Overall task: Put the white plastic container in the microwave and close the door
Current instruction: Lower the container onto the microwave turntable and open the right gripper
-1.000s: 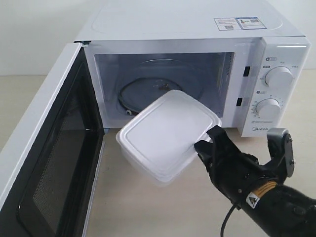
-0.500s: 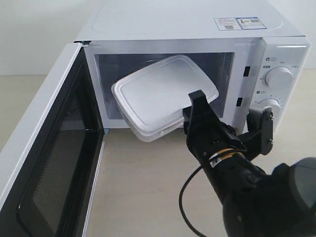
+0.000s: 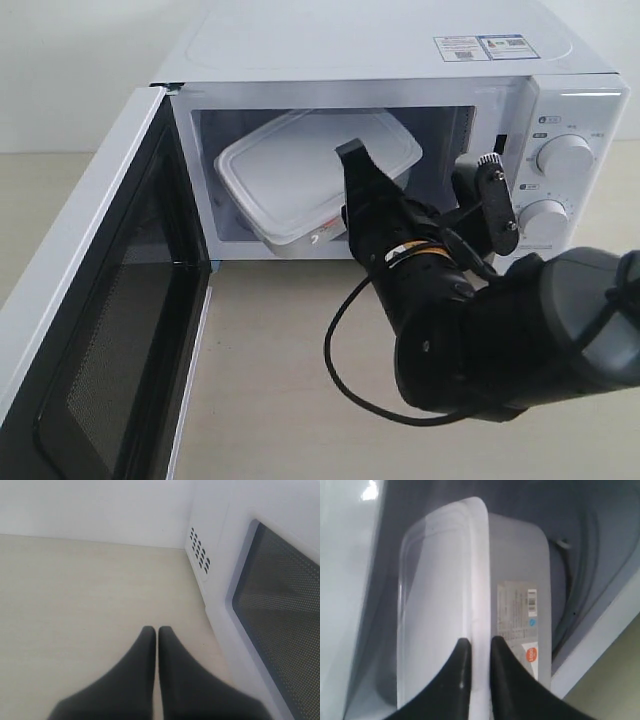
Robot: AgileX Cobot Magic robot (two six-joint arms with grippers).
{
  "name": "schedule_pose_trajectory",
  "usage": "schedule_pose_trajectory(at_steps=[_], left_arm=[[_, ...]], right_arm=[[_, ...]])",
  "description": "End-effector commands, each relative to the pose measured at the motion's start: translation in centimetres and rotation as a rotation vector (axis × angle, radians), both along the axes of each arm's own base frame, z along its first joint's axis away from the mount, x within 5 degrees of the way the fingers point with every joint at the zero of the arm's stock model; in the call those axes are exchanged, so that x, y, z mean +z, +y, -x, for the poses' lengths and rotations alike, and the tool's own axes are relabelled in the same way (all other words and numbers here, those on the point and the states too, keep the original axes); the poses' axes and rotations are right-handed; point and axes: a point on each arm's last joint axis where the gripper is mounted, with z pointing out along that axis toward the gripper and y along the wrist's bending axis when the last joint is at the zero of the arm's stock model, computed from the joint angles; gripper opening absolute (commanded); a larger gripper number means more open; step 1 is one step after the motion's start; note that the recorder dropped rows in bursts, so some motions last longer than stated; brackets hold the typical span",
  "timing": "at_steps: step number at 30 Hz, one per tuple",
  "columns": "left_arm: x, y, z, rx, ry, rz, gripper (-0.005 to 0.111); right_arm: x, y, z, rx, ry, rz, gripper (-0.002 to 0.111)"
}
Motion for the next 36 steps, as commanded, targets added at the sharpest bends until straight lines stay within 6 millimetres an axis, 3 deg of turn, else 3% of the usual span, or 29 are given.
schedule_pose_trajectory(at_steps=[1, 10, 28, 31, 36], left_arm=[[0.0, 0.0, 0.0, 0.004, -0.001, 0.020, 0.004], [0.0, 0.0, 0.0, 0.004, -0.001, 0.020, 0.004], [0.0, 0.0, 0.0, 0.004, -0.001, 0.020, 0.004], [0.0, 0.0, 0.0, 0.004, -0.001, 0.020, 0.004], [0.0, 0.0, 0.0, 0.004, -0.001, 0.020, 0.004]], right_arm=[[0.5, -0.5, -1.1, -0.022, -0.001, 0.012, 0.000], [-0.8, -1.0, -3.4, -0.054, 0.039, 0.018, 0.000], [-2.0, 0.3, -7.8, 0.004, 0.013, 0.051, 0.001], [-1.9, 0.1, -8.0, 0.006, 0.006, 0.058, 0.013], [-2.0, 0.0, -8.0, -0.001, 0.013, 0.052, 0.051]])
